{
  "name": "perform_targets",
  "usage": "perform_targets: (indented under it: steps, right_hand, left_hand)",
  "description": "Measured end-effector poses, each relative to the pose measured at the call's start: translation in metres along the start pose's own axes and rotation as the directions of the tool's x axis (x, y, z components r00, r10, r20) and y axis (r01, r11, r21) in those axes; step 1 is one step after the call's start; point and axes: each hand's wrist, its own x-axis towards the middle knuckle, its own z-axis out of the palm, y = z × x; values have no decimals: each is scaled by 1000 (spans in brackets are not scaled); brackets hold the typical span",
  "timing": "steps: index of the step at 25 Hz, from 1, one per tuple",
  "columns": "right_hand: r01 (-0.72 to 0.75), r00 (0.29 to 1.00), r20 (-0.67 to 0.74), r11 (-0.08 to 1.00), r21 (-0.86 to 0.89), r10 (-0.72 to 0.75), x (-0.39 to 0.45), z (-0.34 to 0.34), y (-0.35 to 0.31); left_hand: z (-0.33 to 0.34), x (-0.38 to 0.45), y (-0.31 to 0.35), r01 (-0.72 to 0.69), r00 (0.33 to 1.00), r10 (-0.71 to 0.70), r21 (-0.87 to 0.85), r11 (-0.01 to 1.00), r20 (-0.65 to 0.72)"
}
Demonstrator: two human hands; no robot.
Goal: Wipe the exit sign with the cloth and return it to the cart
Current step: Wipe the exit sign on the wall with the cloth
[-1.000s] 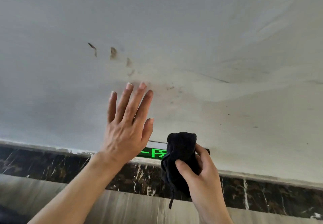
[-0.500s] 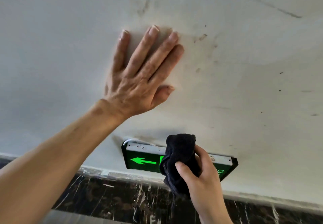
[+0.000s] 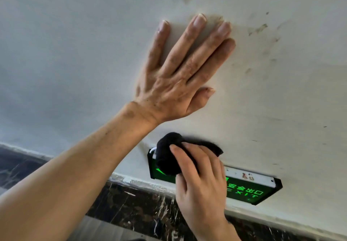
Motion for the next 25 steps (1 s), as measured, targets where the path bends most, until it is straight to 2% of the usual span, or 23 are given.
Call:
perform_targets:
  steps: [1, 3, 5, 7, 14, 18, 25]
  right_hand:
    - [31, 998, 56, 999, -28, -29, -2, 11, -1]
    - [71, 963, 264, 994, -87, -46, -10, 32, -3]
    - [69, 883, 469, 987, -146, 7, -17, 45, -6]
    - [37, 827, 555, 977, -211, 88, -18, 53, -10]
    - [86, 805, 577, 935, -344, 138, -9, 57, -20]
    - [110, 779, 607, 919, -379, 158, -6, 52, -19]
    - [125, 775, 605, 894, -430, 183, -8, 39, -2]
  left_hand:
    - [0, 0, 0, 1, 1000, -1, 1, 1000, -2]
    - [1, -1, -1, 1, 1000, -1, 2, 1000, -6]
    - [2, -2, -1, -3, 1000, 3, 11, 1000, -9]
    - [3, -2, 0, -7, 1000, 8, 29, 1000, -18]
    - [2, -1, -1, -1, 1000, 1, 26, 1000, -15]
    - [0, -2, -2, -2, 1000, 3, 26, 1000, -14]
    - [0, -4, -4, -1, 1000, 1, 22, 1000, -9]
